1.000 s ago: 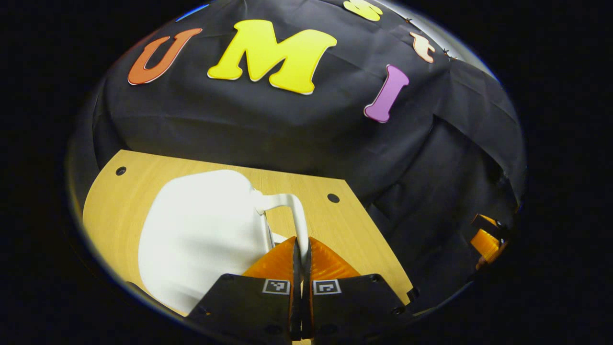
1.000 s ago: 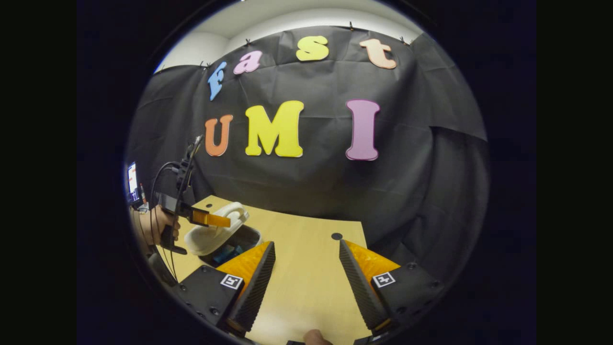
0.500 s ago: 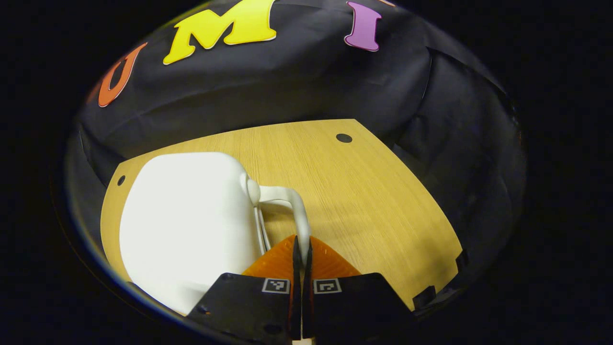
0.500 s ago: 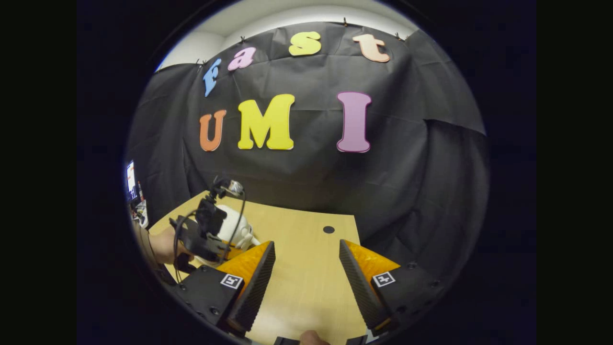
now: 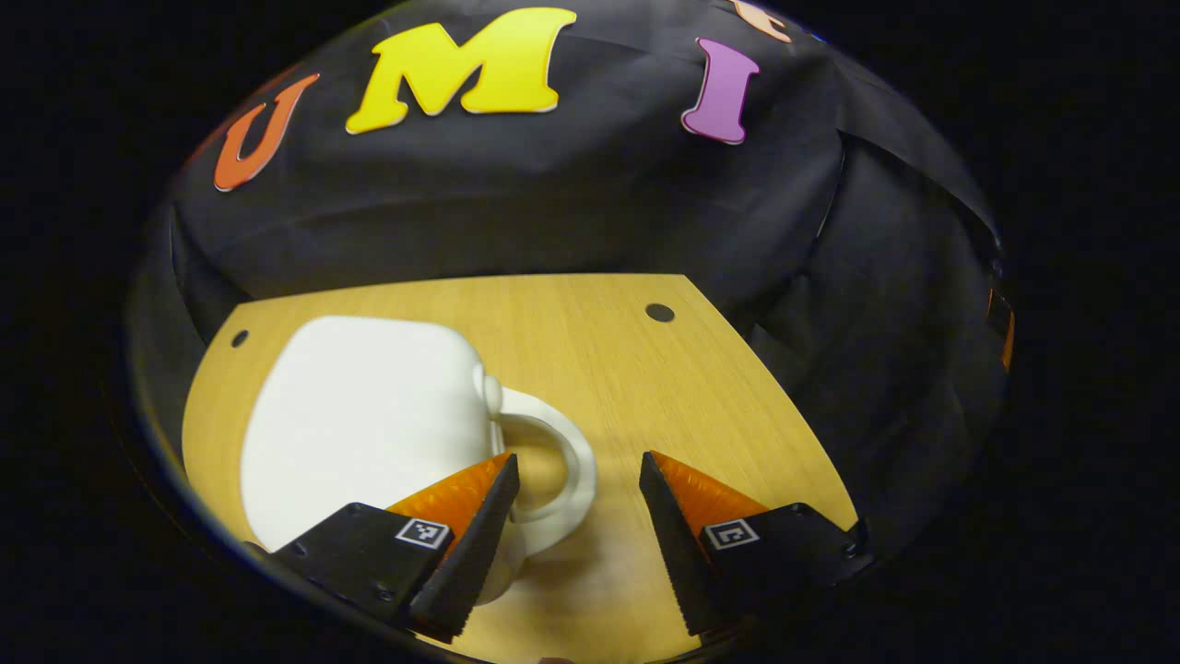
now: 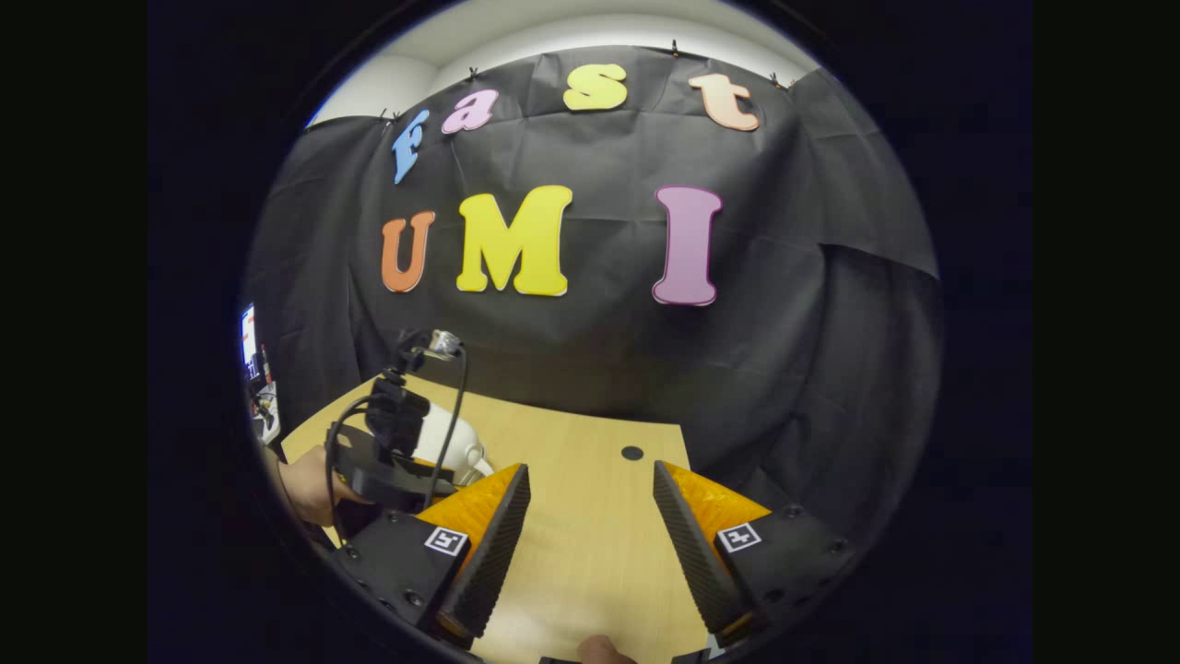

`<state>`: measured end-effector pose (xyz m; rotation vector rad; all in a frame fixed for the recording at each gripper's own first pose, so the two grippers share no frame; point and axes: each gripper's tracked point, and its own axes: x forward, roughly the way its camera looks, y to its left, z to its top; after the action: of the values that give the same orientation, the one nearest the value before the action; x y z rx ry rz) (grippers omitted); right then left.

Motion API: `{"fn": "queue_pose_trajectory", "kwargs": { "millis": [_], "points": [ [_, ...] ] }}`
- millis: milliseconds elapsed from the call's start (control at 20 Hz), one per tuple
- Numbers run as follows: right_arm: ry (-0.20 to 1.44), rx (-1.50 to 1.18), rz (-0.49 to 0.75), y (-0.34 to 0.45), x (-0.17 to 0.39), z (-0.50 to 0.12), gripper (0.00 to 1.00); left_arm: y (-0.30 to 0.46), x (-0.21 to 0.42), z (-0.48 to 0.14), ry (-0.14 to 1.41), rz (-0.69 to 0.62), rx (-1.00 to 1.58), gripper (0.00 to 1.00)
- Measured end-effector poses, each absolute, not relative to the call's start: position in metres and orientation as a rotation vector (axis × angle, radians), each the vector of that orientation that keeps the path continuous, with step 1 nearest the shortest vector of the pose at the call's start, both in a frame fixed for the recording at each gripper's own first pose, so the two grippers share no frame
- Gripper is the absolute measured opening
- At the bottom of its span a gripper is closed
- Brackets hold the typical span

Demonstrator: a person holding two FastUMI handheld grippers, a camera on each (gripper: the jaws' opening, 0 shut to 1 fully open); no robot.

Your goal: First open the suitcase, pack the skin care products into it, and then close the suitcase.

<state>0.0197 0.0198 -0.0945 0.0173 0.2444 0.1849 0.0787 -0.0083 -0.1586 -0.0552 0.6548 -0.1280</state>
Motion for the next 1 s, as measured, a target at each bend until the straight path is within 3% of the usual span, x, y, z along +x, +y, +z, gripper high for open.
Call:
{"fn": "queue_pose_trajectory", "kwargs": {
  "millis": [350,650,1000],
  "points": [
    [0.16,0.051,0.142,0.079,0.049,-0.035,0.79,0.098,0.071,0.003,0.282,0.079,-0.012,0.98],
    [0.037,0.103,0.096,0.13,0.073,0.035,0.8,0.18,0.044,0.117,0.031,0.176,0.041,0.98],
    [-0.019,0.08,0.13,0.166,0.058,0.055,0.8,0.171,0.033,0.097,0.056,0.12,-0.054,0.98]
  ]
}}
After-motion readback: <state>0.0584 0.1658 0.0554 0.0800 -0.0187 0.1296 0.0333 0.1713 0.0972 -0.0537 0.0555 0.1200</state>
